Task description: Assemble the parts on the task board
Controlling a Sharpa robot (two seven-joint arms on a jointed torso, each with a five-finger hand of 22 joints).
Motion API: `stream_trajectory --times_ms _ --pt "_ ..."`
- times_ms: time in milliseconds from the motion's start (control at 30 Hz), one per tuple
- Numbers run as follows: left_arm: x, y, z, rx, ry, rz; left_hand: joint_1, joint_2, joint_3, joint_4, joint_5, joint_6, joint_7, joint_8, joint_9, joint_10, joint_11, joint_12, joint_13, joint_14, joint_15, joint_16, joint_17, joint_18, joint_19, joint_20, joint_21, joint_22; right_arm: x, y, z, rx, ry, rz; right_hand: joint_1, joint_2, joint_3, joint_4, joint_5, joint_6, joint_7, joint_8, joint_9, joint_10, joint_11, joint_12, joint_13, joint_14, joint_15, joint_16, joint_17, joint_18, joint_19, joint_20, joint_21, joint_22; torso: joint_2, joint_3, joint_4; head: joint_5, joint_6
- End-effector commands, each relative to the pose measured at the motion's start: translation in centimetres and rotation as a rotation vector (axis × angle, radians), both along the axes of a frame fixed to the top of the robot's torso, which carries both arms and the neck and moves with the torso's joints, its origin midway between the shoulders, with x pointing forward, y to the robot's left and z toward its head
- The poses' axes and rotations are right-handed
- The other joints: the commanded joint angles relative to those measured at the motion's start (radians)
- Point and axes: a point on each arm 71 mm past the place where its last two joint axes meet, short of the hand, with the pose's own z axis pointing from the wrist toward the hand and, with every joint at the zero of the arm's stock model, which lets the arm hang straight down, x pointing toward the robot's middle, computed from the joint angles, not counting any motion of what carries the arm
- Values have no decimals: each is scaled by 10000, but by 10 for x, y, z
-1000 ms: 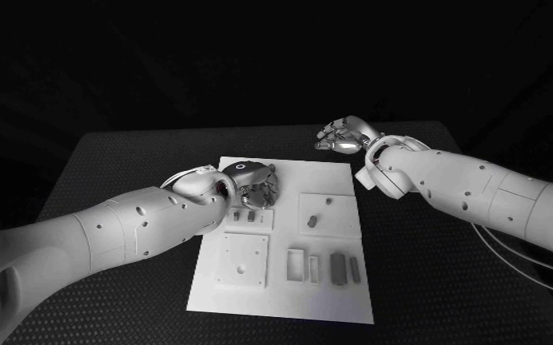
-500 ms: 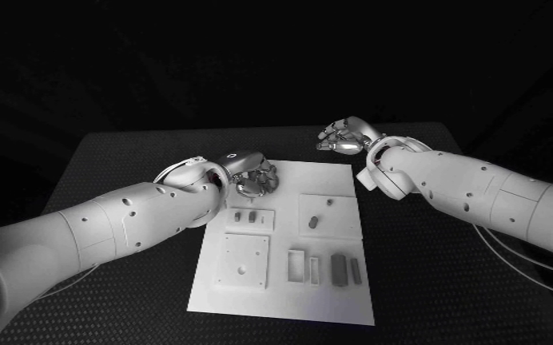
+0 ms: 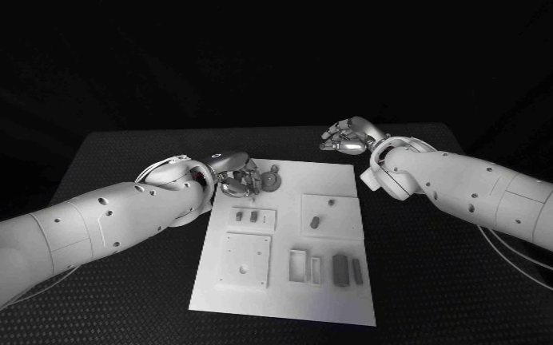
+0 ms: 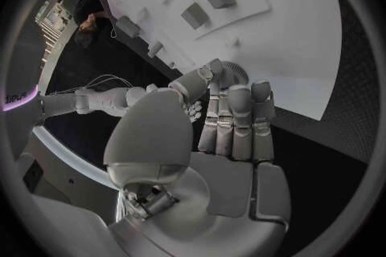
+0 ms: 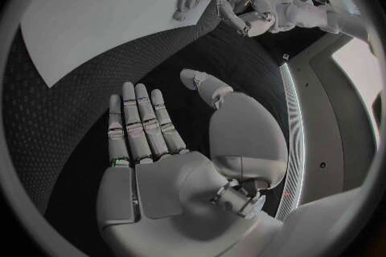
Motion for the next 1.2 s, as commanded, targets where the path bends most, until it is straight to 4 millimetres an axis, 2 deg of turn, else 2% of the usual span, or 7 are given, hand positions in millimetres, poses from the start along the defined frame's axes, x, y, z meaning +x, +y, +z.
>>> stream_trajectory --times_ms 33,500,1200 --pt "-2 2 -3 416 440 -46 -111 23 57 -25 40 101 26 31 4 59 -21 -26 -9 26 -11 30 -10 114 13 -500 54 178 -1 1 0 -11 -15 146 -27 37 -4 -30 68 -55 361 28 -17 65 4 -43 7 -21 68 -2 -9 -151 -53 -17 -38 12 15 -5 -13 7 -9" --pt "1 10 -7 916 612 14 -111 24 67 -34 39 101 24 29 7 61 -20 -40 -9 15 -11 21 -22 109 -1 -502 52 178 -1 1 0 -11 -18 147 -21 37 -1 -33 68 -55 360 30 -18 67 3 -47 7 -21 68 -1 -11 -152 -54 -18 -38 15 16 -1 -32 57 -27" --pt "-1 6 -9 997 783 -105 -120 36 74 -32 36 93 28 22 10 66 -19 -55 -9 10 -10 17 -33 103 -9 -504 52 177 0 2 0 -11 -22 154 -19 39 1 -34 67 -55 360 32 -20 70 4 -54 7 -21 68 1 -14 -154 -56 -18 -38 20 17 10 -43 58 -64"
